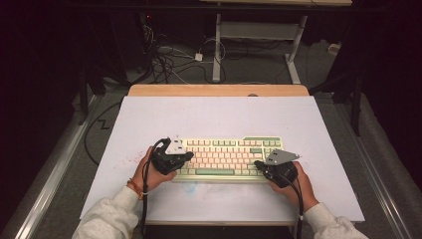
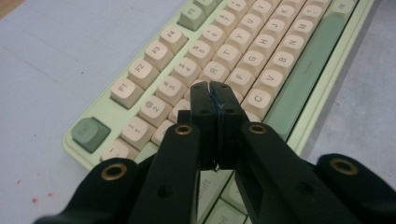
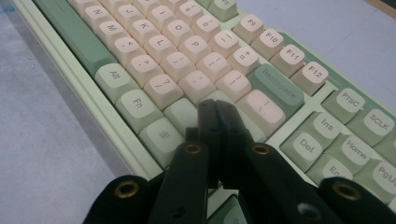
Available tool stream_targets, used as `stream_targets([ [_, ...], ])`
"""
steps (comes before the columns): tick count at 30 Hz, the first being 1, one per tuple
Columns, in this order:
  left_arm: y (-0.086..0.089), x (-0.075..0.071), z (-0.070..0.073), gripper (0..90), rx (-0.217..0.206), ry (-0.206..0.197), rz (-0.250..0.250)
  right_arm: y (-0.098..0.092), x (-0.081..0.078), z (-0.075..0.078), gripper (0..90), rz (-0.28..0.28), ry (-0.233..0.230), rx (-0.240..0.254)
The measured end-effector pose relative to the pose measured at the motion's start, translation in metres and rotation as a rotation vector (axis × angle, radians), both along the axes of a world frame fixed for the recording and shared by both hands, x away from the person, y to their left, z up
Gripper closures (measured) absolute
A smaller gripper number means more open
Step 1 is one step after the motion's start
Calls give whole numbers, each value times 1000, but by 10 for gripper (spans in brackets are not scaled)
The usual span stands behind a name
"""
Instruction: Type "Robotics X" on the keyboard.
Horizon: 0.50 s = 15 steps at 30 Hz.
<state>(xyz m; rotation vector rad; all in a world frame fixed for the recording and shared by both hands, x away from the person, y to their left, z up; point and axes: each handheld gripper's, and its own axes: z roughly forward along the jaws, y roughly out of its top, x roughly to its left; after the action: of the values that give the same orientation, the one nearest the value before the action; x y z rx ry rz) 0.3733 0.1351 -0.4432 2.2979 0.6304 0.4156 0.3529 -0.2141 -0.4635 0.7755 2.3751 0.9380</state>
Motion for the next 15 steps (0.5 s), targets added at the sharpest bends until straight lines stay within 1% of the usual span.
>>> stream_targets([
  [3,-7,3,1,864,3,0,-8,0,0,0,900,0,-2,2],
  [5,-12,6,2,860,5,8,-18,0,0,0,900,-1,-1,3],
  [7,-17,8,2,858,14,4,-22,0,0,0,900,-2,-2,3],
  [8,-20,10,2,852,11,12,-29,0,0,0,900,-3,-3,3],
  [13,-32,17,1,848,25,15,-37,0,0,0,900,-4,-4,3],
  [15,-36,20,0,849,29,26,-43,1,-1,-1,900,-3,-7,-1],
])
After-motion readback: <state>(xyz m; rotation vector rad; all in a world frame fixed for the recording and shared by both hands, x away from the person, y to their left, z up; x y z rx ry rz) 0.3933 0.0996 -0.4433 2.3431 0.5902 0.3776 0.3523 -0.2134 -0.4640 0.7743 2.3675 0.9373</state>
